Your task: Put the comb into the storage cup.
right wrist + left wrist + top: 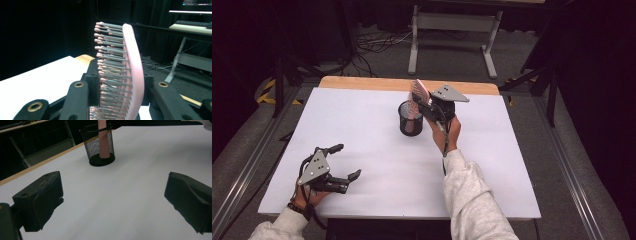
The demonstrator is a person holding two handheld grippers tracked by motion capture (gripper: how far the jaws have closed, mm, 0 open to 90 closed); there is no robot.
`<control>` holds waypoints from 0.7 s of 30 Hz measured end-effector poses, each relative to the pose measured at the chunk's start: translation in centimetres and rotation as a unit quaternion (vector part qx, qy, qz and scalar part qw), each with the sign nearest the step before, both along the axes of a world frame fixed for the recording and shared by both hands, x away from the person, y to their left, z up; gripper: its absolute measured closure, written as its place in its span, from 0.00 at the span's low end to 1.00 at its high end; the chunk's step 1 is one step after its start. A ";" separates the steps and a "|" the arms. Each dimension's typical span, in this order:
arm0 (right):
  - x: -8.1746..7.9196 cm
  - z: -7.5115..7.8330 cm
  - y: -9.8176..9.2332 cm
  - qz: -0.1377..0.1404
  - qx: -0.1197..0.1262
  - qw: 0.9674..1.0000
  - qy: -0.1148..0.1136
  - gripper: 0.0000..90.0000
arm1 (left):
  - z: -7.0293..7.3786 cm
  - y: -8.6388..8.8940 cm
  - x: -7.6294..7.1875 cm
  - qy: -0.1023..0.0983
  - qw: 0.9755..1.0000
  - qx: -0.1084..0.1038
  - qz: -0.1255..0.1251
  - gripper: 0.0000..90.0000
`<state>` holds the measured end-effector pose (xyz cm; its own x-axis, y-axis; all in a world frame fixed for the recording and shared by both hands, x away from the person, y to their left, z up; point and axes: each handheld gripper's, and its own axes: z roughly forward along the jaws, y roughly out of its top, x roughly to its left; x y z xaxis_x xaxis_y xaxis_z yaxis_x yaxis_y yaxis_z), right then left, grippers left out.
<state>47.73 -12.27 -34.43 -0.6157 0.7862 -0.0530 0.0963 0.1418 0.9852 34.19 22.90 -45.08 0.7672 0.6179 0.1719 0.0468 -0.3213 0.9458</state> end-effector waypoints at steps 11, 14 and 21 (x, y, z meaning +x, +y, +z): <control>0.1 -1.1 -0.4 0.001 0.016 1.000 0.010 0.71 | 0.0 -0.1 0.0 -0.003 1.000 -0.003 0.003 0.04; 0.2 -1.2 -0.7 -0.002 0.023 1.000 0.015 0.70 | 0.0 -0.1 0.0 -0.004 1.000 -0.003 0.003 0.04; 0.2 -1.8 -1.6 -0.015 0.043 0.999 0.017 0.70 | -0.1 -0.1 0.0 -0.005 1.000 -0.004 0.004 0.04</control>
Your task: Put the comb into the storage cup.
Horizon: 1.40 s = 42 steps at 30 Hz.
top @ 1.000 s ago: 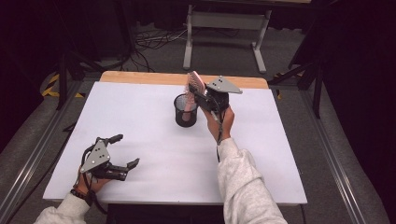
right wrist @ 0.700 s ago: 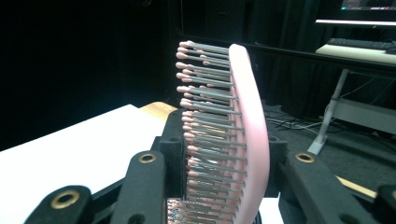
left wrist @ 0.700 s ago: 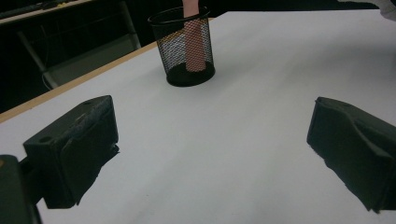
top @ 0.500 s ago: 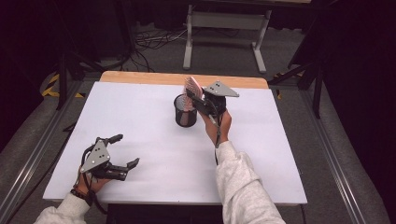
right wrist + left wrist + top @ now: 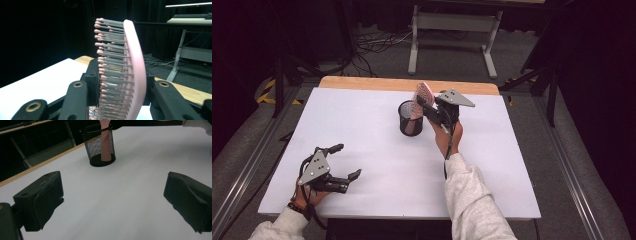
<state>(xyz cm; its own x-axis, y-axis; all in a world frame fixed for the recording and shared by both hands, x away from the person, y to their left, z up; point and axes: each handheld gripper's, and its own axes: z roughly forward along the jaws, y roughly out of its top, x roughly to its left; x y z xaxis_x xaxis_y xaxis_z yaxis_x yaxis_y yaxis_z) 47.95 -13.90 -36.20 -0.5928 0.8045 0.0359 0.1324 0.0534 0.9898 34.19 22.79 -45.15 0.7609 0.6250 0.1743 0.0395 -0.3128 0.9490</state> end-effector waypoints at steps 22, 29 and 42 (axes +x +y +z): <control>-0.5 -1.1 -2.0 -0.023 0.013 1.000 0.009 0.66 | 0.0 -0.6 -0.2 -0.011 1.000 0.016 0.004 0.04; -0.6 -1.5 -2.3 -0.025 0.000 1.000 0.018 0.63 | 0.0 -0.5 -0.2 -0.013 1.000 0.015 0.005 0.04; -0.7 -1.7 -2.2 -0.026 -0.012 0.999 0.019 0.54 | 0.1 -0.4 -0.4 -0.019 1.000 0.013 0.001 0.04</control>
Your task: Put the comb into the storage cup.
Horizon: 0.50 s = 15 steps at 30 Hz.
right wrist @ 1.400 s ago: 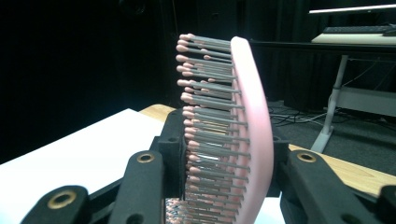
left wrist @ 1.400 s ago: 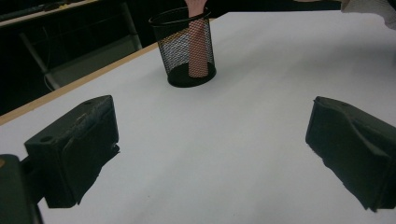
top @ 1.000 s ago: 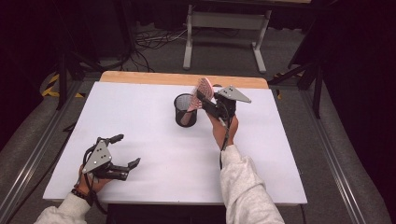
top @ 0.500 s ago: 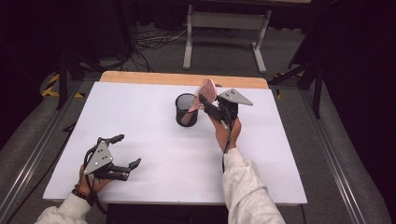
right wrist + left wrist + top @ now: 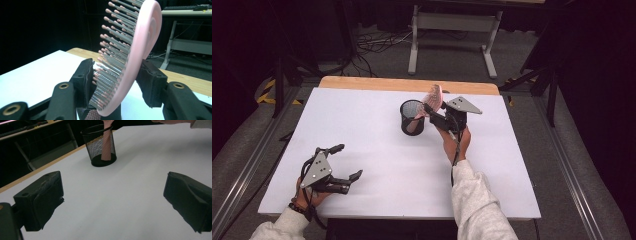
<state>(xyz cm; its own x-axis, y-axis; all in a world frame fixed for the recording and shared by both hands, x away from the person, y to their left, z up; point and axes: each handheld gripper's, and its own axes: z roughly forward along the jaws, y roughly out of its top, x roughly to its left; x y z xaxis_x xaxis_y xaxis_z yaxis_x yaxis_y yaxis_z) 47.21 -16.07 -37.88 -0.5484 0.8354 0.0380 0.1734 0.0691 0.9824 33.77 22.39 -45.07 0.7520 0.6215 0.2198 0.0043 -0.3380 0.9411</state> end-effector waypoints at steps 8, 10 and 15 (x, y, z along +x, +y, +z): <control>-0.2 -0.1 0.1 0.002 -0.009 1.000 0.002 0.47 | 0.0 0.0 0.0 0.000 1.000 0.000 0.000 0.04; -0.2 -0.1 0.0 0.003 -0.011 1.000 0.001 0.46 | 0.0 -0.1 0.0 0.003 1.000 -0.002 0.000 0.04; -0.3 0.0 0.1 0.005 -0.018 1.000 -0.002 0.45 | -0.1 -0.1 0.1 0.002 1.000 0.001 0.000 0.04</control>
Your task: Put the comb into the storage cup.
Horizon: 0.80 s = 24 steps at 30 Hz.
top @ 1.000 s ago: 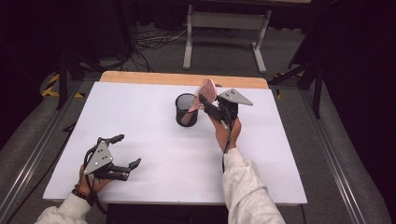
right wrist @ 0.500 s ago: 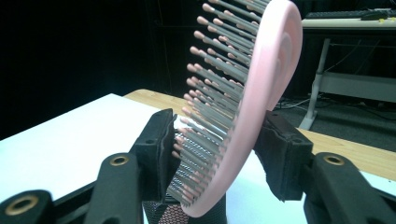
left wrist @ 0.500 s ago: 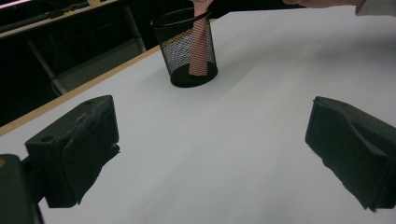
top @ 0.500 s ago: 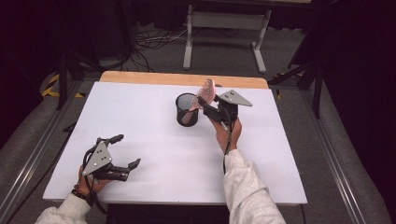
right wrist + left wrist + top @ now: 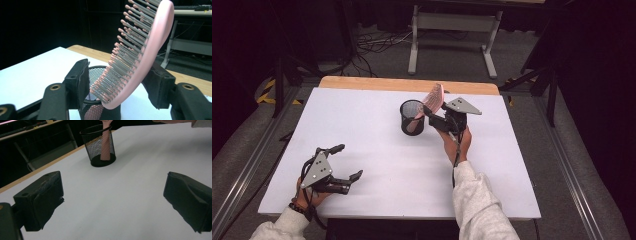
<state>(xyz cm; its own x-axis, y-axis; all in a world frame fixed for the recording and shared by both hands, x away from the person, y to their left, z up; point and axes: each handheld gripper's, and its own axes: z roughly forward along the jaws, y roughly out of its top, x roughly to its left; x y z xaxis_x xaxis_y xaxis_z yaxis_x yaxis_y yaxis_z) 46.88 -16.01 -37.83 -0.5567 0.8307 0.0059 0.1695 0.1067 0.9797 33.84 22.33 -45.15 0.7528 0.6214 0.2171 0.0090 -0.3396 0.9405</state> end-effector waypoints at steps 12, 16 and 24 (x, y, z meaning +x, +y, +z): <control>-0.2 -0.2 -0.3 -0.005 -0.001 1.000 0.002 0.43 | 0.0 0.0 0.0 -0.001 1.000 0.001 0.000 0.04; -0.3 -0.2 -0.3 -0.003 -0.004 1.000 -0.001 0.43 | 0.0 -0.1 0.0 0.001 1.000 0.003 0.000 0.04; -0.6 -0.4 -0.3 -0.002 -0.007 1.000 -0.003 0.42 | 0.0 -0.1 0.0 -0.001 1.000 0.004 0.000 0.04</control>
